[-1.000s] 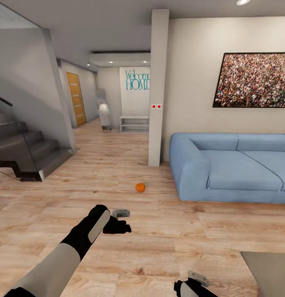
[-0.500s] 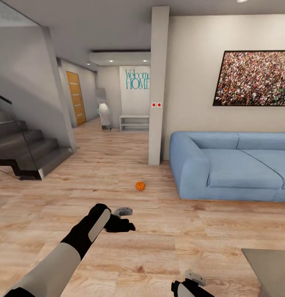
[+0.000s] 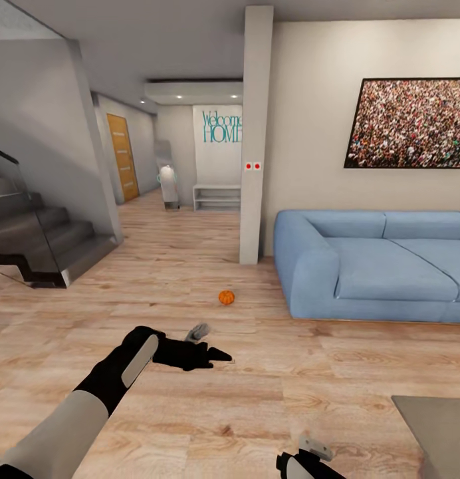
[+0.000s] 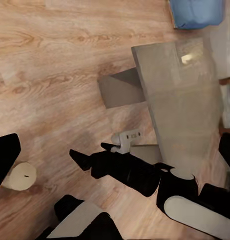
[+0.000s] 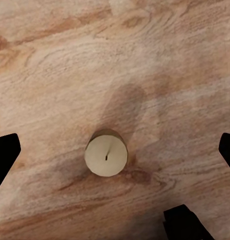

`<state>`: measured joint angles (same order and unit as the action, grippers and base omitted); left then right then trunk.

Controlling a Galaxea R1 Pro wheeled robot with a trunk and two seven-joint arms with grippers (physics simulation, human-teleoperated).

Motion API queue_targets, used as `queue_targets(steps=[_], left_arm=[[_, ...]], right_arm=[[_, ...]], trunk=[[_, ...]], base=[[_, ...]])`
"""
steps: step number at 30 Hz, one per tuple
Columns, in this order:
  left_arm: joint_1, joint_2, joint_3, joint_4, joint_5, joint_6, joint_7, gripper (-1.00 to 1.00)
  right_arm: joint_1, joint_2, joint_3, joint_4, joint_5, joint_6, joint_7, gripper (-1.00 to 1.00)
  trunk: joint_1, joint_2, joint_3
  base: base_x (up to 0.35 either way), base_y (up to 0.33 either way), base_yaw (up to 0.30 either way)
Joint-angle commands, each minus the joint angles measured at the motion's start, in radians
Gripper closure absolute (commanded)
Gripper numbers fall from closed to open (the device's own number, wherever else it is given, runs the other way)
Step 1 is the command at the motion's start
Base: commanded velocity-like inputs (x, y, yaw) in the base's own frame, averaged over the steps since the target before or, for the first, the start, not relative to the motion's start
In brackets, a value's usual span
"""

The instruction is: Place each of the two pumpkins and all three candles from the living room inside a cabinet in the living room (use any cabinet), then make sure every cabinet is closed, and position the cauldron so it is next to a table in the living room.

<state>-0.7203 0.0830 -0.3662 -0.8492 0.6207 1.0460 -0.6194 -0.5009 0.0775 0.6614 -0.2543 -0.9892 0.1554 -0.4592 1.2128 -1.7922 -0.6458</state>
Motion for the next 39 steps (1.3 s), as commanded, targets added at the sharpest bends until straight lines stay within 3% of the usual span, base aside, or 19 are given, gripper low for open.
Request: queue_targets(steps=[1,6,14,21,39], left_arm=[[-0.001,0.015,-0.002,-0.001,-0.003,0.001,-0.074,-1.0],[0.0,0.044,0.001,-0.003,0.001,0.001,-0.197,-1.0],[0.001,0.054,0.003,-0.001,0.002,0.001,-0.325,-1.0],[0.001,0.055,0.003,0.0,0.002,0.001,-0.359,-1.0],[0.002,0.054,0.003,-0.002,0.002,0.001,-0.363,-1.0]], right_arm=[[-0.001,0.0,0.007,-0.002,-0.003,0.006,-0.007,-1.0],[-0.001,-0.001,0.007,-0.002,-0.003,0.006,-0.007,-1.0],[-0.001,-0.001,0.007,-0.002,-0.002,0.006,-0.007,-1.0],[-0.001,0.0,0.008,-0.002,-0.002,0.006,-0.007,-1.0],[-0.001,0.001,0.009,-0.002,-0.003,-0.015,-0.007,-1.0]], trunk=[[0.004,-0.008,-0.004],[0.023,-0.043,-0.02],[0.054,-0.099,-0.045],[0.081,-0.148,-0.067],[0.15,-0.274,-0.123]], base=[[0.0,0.0,0.0],[0.0,0.0,0.0],[0.0,0.0,0.0],[0.0,0.0,0.0],[0.0,0.0,0.0]])
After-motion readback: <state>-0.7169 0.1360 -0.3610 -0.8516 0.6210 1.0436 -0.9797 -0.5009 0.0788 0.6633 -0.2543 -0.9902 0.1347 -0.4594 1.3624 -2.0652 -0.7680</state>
